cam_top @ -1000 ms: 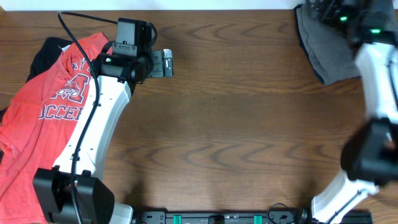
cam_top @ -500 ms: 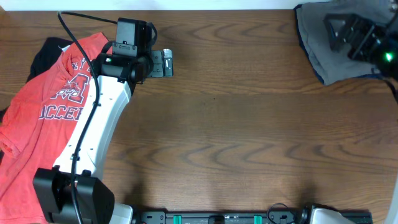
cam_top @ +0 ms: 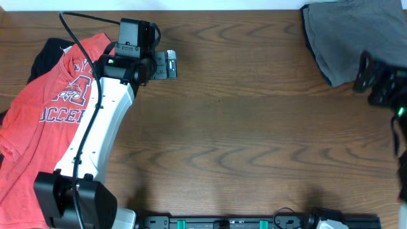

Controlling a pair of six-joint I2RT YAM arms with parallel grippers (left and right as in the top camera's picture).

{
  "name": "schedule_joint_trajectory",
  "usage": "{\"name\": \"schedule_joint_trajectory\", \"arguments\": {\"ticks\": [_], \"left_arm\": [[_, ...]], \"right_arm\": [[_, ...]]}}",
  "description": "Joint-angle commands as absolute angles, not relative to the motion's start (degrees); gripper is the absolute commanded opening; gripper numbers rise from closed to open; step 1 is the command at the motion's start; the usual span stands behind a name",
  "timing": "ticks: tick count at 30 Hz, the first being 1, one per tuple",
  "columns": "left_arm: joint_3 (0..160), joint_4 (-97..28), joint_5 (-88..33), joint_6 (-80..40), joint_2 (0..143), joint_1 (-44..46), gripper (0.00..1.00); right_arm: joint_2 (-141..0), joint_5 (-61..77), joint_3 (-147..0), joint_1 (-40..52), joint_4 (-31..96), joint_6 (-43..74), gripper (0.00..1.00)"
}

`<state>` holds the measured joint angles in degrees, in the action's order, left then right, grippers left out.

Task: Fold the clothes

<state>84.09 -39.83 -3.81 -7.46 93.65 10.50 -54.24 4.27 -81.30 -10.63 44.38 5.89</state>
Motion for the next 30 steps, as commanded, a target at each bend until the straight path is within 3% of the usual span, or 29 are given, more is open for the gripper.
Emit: {"name": "schedule_joint_trajectory", "arguments": {"ticks": [1, 12, 25, 30], "left_arm": [[84.6, -39.81, -3.14, -7.11, 94.3, 10.31, 0.98], [84.6, -39.81, -3.14, -7.11, 94.3, 10.31, 0.98], [84.6, -39.81, -3.14, -7.14, 94.3, 10.31, 0.98], [84.6, -39.81, -3.14, -7.11, 94.3, 10.31, 0.98]], "right_arm": [[-45.65, 1.28, -67.26, -10.0, 37.06, 10.44, 0.99], [-17.93, -4.16, -18.15, -4.25, 3.07, 19.88, 0.99], [-1.83, -7.49, -0.3, -2.04, 3.2, 23.33, 0.99], [-0.25, -7.01, -0.32, -0.97, 3.44, 17.32, 0.99]]}}
